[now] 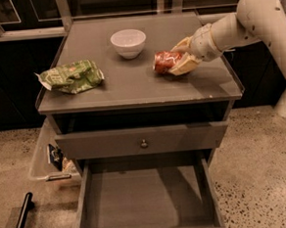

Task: Pick coke can from middle drawer and place on counter

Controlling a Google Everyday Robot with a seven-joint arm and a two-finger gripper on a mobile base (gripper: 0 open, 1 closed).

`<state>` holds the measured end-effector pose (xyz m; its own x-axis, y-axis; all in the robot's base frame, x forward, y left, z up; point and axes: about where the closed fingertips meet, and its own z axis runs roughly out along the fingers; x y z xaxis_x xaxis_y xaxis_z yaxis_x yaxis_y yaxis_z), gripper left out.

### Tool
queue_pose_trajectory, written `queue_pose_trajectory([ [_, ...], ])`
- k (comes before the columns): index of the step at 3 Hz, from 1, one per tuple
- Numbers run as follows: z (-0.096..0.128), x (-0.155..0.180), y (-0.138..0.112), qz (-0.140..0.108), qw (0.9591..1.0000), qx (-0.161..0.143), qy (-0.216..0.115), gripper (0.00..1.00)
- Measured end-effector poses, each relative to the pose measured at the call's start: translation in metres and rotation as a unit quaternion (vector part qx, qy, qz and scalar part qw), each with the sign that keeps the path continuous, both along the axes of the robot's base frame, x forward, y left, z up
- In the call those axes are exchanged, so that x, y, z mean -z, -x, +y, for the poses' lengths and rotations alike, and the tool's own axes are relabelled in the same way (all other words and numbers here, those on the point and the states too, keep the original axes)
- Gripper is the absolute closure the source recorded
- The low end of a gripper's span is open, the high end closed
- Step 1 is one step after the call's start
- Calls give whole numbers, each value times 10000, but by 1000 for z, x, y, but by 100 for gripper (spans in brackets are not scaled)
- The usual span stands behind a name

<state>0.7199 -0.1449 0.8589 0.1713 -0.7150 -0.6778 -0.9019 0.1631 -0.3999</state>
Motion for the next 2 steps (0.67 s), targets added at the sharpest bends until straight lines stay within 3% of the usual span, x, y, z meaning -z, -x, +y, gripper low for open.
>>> queue_pose_trajectory([
  [2, 0, 0, 0, 1, 10000, -1, 0, 35],
])
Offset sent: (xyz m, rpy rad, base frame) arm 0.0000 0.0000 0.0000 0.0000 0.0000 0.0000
